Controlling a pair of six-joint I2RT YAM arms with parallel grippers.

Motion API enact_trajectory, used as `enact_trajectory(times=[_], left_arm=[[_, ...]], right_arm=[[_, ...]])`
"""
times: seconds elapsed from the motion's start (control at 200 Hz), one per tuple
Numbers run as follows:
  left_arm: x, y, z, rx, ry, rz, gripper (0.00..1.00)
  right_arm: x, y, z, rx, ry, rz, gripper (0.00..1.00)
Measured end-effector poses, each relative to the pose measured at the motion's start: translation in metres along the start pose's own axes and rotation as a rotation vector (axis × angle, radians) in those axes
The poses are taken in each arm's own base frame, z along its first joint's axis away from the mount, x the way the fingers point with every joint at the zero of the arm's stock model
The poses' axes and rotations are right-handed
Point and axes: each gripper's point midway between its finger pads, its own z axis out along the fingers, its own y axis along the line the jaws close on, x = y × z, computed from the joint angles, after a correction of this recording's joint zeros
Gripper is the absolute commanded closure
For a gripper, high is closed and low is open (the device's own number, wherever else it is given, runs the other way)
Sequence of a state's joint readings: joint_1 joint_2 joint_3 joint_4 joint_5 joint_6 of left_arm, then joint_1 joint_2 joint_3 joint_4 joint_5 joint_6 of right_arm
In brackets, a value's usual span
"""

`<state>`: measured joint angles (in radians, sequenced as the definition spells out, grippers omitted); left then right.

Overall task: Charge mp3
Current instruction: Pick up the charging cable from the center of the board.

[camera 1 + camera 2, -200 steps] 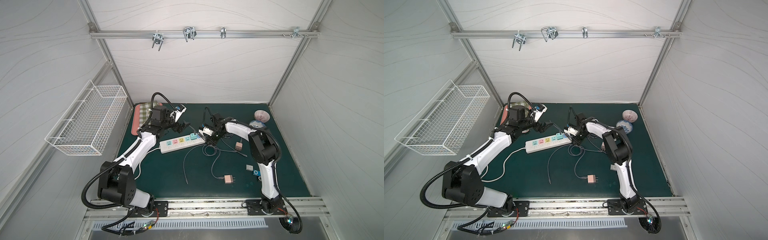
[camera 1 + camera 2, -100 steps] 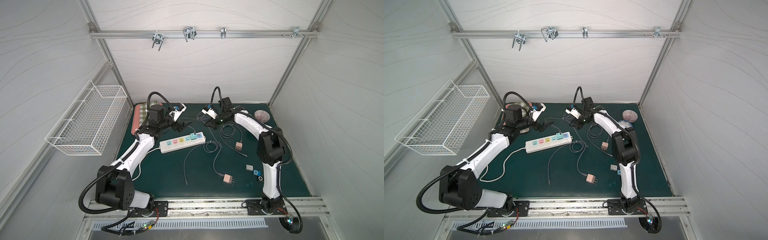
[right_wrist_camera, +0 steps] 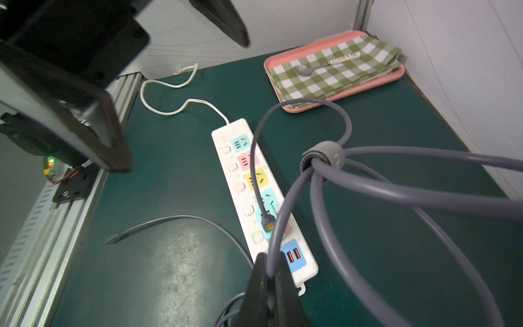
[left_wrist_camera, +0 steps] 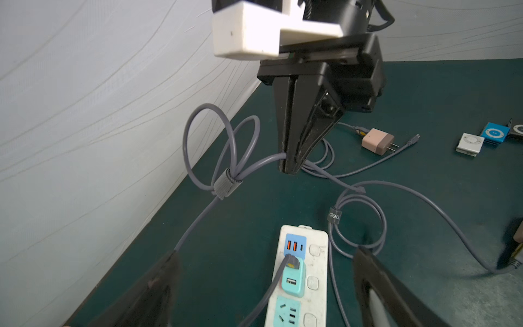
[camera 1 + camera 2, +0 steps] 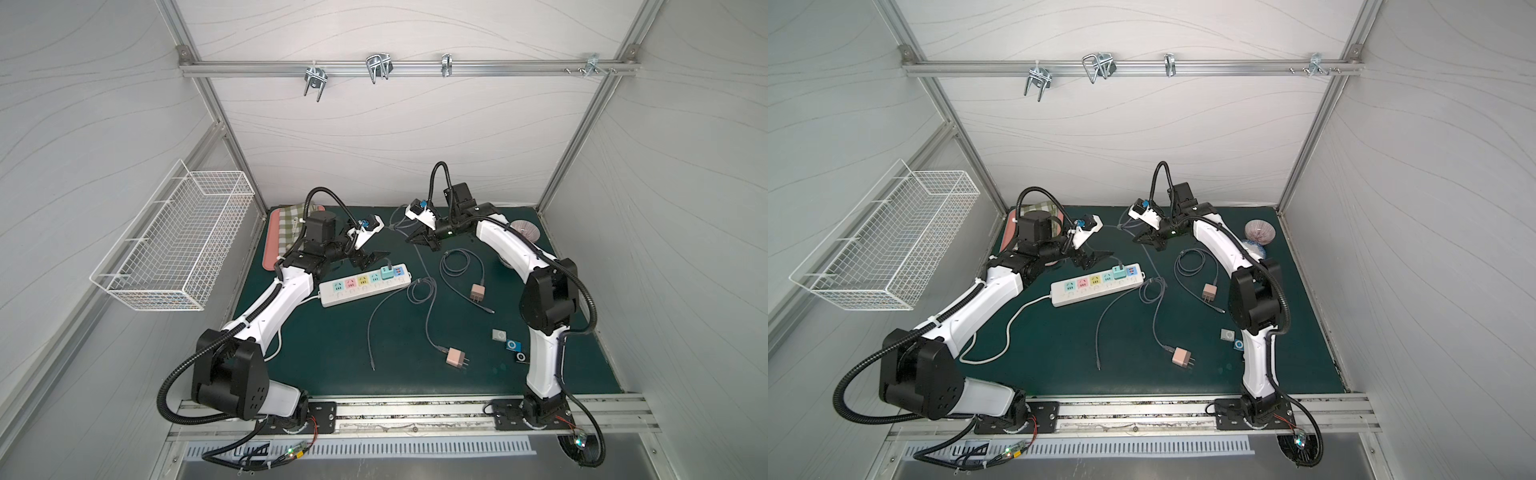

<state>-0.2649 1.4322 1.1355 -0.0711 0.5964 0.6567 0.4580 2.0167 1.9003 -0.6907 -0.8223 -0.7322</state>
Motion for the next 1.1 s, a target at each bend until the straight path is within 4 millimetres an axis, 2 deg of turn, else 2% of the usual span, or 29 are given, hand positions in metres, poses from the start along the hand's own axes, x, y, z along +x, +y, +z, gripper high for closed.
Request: enact_trajectory(times=[0.165, 0.265, 0.405, 0.55, 0.635, 0.695, 0.745, 0.805, 0.85, 0.935, 0.985, 1.1], left_arm=[[-0.013, 0.011, 0.012, -0.019, -0.015, 0.061, 0.20], [-0.016, 0.019, 0.020, -0.052, -0.010, 0.093, 0.21], [-0.020, 0.024, 0.033, -0.083, -0.010, 0.129, 0.24], [-0.025, 0.021, 0.040, -0.093, -0.018, 0.165, 0.48], [-0.031, 0.018, 0.042, -0.092, -0.035, 0.189, 0.54], [-0.033, 0.016, 0.043, -0.089, -0.040, 0.197, 0.64], [-0.033, 0.014, 0.043, -0.087, -0.040, 0.194, 0.76], [-0.034, 0.012, 0.044, -0.078, -0.043, 0.199, 0.92], [-0.034, 0.010, 0.045, -0.074, -0.039, 0.201, 0.98], [-0.034, 0.008, 0.045, -0.069, -0.038, 0.196, 1.00], [-0.034, 0.009, 0.045, -0.071, -0.040, 0.194, 1.00], [-0.035, 0.011, 0.045, -0.083, -0.041, 0.173, 1.00]], right_arm=[[-0.025, 0.019, -0.016, -0.035, -0.032, -0.107, 1.00], [-0.031, 0.029, -0.020, -0.050, -0.033, -0.143, 1.00], [-0.035, 0.042, -0.016, -0.080, -0.032, -0.173, 1.00], [-0.036, 0.050, -0.009, -0.103, -0.028, -0.180, 1.00], [-0.036, 0.052, -0.008, -0.107, -0.027, -0.179, 1.00], [-0.035, 0.052, -0.007, -0.108, -0.027, -0.176, 1.00], [-0.034, 0.052, -0.007, -0.106, -0.027, -0.174, 0.99], [-0.033, 0.050, -0.007, -0.098, -0.030, -0.171, 0.93], [-0.033, 0.048, -0.007, -0.088, -0.033, -0.165, 0.91], [-0.033, 0.045, -0.008, -0.072, -0.038, -0.138, 0.82], [-0.032, 0.042, -0.010, -0.060, -0.042, -0.124, 0.72], [-0.019, 0.039, -0.009, -0.042, -0.035, -0.076, 0.57]])
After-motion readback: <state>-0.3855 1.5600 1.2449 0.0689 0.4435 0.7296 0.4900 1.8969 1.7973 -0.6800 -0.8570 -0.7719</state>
